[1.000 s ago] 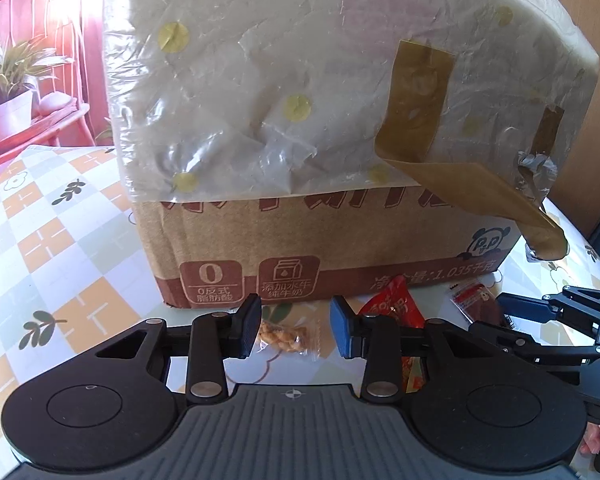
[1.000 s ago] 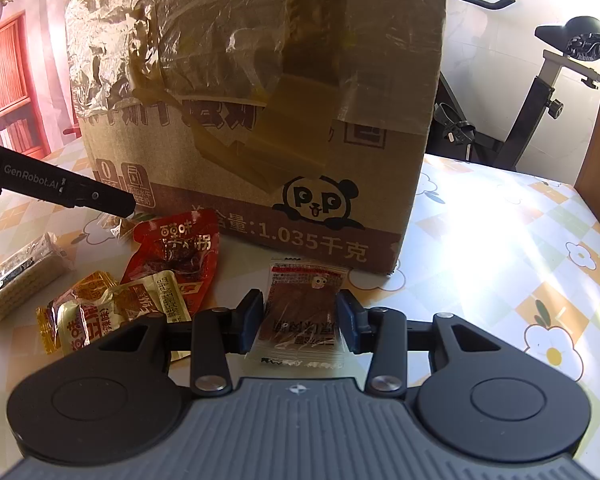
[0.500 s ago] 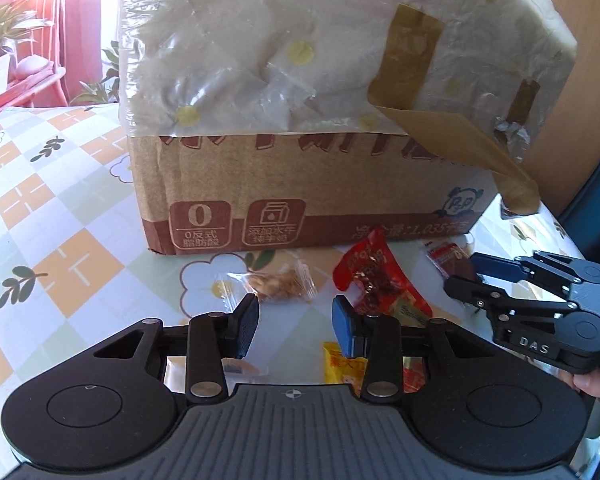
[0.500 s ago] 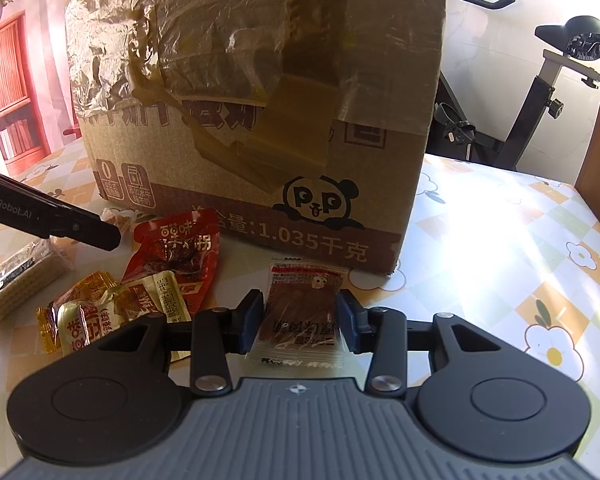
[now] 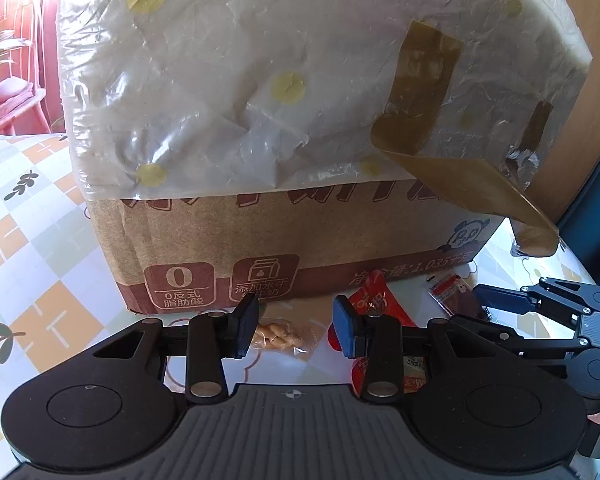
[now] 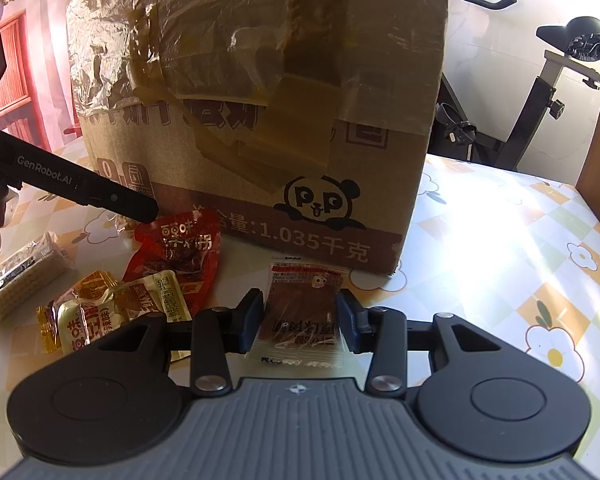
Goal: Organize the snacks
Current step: 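Position the left tool fingers around the clear peanut packet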
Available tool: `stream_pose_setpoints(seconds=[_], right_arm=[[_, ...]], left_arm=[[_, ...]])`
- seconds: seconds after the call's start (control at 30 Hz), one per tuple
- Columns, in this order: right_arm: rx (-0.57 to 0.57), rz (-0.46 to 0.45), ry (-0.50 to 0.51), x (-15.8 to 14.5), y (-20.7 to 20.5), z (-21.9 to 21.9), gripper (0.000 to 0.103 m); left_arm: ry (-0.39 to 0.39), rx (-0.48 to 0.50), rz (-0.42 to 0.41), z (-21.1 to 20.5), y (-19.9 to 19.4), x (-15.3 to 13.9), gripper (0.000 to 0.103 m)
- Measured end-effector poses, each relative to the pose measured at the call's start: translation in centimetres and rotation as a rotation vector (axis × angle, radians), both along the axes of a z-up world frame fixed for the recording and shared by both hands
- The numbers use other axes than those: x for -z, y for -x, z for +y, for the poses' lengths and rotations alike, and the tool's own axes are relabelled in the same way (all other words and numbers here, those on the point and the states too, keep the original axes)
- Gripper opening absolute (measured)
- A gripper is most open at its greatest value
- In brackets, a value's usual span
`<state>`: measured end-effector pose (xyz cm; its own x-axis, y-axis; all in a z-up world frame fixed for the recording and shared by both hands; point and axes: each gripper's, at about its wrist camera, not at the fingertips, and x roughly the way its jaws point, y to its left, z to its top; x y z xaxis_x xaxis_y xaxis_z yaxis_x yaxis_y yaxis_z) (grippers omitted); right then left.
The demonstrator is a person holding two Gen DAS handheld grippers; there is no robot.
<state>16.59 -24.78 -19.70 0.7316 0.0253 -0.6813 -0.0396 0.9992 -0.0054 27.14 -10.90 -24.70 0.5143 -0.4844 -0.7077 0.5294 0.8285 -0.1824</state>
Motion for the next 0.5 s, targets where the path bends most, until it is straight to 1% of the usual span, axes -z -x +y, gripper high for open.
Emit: stream_pose_setpoints(seconds=[0.07,0.17,0.27,0.4,0.5], right_arm=[[0.000,0.000,0.000,0.0,0.0,0.0,0.043],[0.000,0.000,0.000,0.0,0.0,0.0,0.043],[0.000,0.000,-0.001,0.0,0.0,0.0,0.043],[0.000,0.000,0.000,0.0,0.0,0.0,0.043],[0.000,0.000,-0.001,0.0,0.0,0.0,0.043]], left_arm=[[-0.004,0.001,0.013,0.2,0.2,0.2,0.043],[-0.044,0.012,0.042,0.4,0.7,0.4,0.043],[-0.068,0.016,0.046,1.2,1.3,0.6,0.044],[-0.045,0.011,0.077,2.9,1.5,0.4,0.045],[-0.025,0.019,0.073,3.7,1.6,-0.1,0.045]])
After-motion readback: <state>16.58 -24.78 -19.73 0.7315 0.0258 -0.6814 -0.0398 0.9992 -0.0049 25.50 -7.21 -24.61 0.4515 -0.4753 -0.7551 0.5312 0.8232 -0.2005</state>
